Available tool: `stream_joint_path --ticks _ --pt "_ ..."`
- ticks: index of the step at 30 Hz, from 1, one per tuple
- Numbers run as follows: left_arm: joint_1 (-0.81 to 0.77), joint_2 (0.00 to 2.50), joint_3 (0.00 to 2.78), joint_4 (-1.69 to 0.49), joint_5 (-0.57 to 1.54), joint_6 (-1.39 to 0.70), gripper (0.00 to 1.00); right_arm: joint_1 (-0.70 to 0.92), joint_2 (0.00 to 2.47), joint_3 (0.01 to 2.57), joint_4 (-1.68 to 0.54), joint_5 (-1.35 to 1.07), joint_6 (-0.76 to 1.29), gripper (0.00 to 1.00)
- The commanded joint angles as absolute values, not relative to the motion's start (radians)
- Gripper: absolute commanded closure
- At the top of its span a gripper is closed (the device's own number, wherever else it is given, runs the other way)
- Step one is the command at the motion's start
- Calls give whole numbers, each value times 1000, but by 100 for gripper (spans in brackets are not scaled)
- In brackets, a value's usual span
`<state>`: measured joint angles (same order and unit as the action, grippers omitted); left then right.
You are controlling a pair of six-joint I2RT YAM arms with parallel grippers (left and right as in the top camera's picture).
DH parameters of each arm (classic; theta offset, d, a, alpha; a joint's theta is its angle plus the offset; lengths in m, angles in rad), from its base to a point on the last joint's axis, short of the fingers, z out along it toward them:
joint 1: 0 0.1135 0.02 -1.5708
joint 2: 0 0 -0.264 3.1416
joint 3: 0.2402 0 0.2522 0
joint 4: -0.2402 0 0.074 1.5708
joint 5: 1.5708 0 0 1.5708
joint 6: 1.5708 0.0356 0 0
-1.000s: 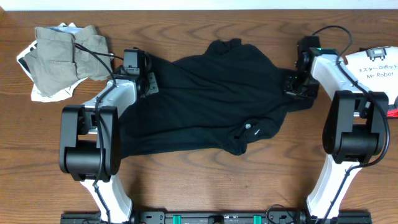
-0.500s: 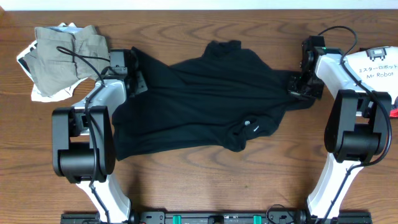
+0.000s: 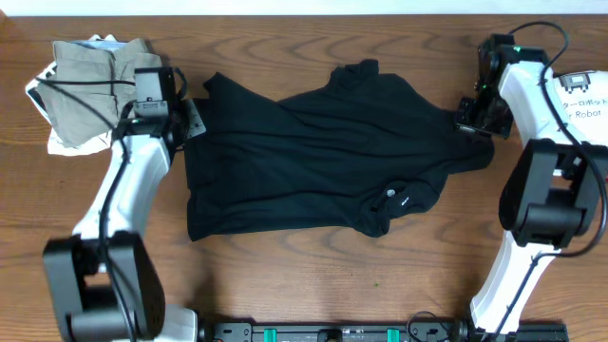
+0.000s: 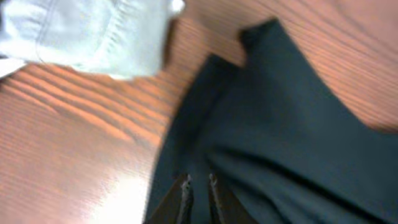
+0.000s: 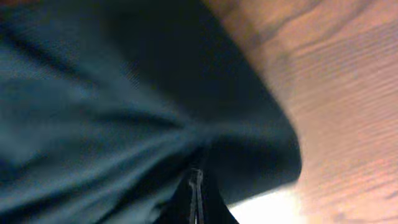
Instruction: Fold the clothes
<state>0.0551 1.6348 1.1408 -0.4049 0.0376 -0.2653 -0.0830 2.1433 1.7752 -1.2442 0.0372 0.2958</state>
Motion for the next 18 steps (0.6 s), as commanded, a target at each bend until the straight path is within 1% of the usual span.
stream_joint_path --ticks 1,2,4,5,7,8,9,10,11,12,15,18 --pt "50 1600 1140 -482 230 -307 87 -50 2057 1803 -1301 -270 147 90" --pt "47 1599 1140 -508 266 -308 87 -41 2053 1803 -1333 -337 101 85" --pt "34 1599 1140 -566 315 -308 85 -14 2053 1802 -1412 -410 28 72" --pt "23 1599 1139 -591 315 -308 78 1 2053 1796 -1438 -412 11 69" --pt "-1 1599 1139 -625 314 -288 65 45 2053 1777 -1485 -411 -24 68" --pt "-13 1599 1139 -635 314 -278 55 67 2053 1772 -1500 -411 -32 69" --pt "-26 1599 1139 -646 314 -266 41 92 2053 1766 -1512 -411 -36 69" --pt "-43 1599 1139 -664 314 -258 22 127 2053 1760 -1525 -407 -44 69" --pt "-49 1599 1139 -674 314 -258 16 147 2053 1760 -1532 -395 -43 69" --pt "-60 1599 1139 -696 314 -259 12 172 2053 1760 -1539 -374 -42 69" --pt "-79 1599 1139 -789 314 -259 8 258 2053 1759 -1567 -250 4 65" --pt "-80 1599 1139 -863 314 -259 5 320 2053 1759 -1591 -171 57 55"
